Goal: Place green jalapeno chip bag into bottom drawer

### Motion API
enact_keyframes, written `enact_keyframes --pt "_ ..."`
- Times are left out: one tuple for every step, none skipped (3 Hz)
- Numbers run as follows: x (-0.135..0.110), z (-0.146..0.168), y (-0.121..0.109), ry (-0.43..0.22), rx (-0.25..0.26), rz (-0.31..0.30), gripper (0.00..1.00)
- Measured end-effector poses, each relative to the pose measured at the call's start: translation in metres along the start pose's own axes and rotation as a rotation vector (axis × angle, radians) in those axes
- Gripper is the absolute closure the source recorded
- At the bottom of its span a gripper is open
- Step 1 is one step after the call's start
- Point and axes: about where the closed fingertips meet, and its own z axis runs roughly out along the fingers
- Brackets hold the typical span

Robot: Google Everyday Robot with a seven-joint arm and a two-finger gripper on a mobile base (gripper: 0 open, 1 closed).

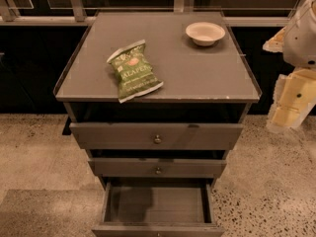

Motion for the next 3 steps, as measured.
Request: enact_keyframes --pt "0.000 0.000 0.000 0.000 0.000 0.000 0.00" --pt "-0.005 0.004 -0.007 -0.038 0.012 -0.010 0.00" --pt "-0.024 0.034 -0.026 -0.183 0.023 -0.046 0.00"
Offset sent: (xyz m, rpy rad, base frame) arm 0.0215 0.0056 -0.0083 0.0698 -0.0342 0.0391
